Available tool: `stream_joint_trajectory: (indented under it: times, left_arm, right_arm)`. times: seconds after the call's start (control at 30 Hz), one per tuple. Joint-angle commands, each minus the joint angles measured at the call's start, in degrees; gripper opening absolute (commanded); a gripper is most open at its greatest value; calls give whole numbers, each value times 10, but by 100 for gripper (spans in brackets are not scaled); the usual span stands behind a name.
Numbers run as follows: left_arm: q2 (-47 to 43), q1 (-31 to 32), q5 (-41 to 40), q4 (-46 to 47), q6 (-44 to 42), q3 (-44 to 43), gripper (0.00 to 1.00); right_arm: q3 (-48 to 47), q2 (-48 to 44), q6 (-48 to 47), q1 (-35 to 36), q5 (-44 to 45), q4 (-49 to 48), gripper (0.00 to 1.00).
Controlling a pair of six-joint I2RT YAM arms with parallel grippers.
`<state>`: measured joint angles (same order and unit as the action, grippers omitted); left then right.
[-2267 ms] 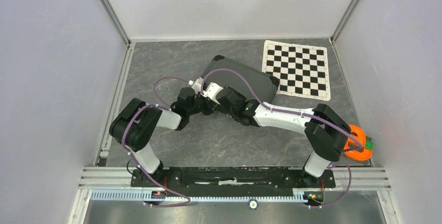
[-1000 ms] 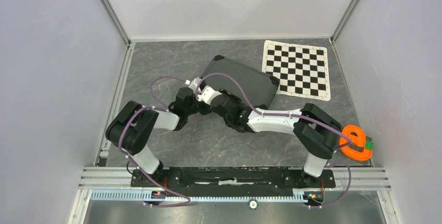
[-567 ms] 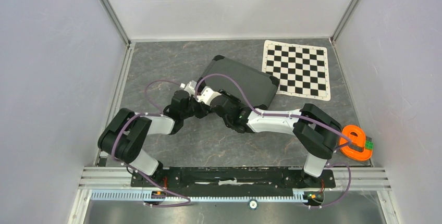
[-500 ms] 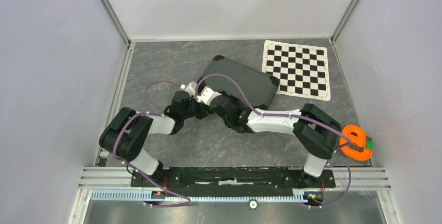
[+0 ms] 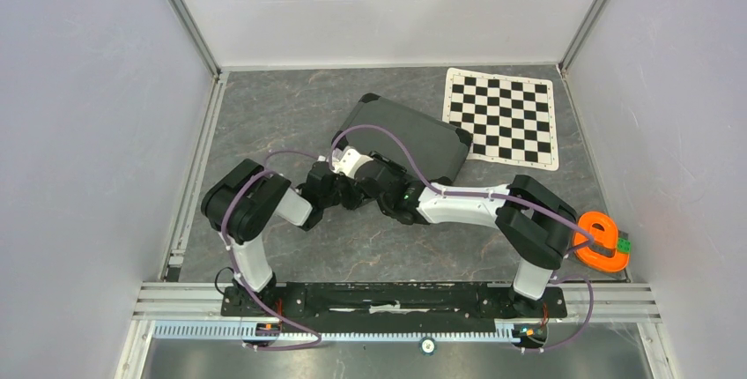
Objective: Pack up texas hold em set
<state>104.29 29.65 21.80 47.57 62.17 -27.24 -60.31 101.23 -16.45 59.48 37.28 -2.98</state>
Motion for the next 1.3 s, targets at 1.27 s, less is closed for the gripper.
stream_joint_trajectory:
  times: [1.27]
  left_arm:
    - [-41,10,-92,133,53,64,2]
  right_arm:
    - [-5,34,13,-1,-6,93,40]
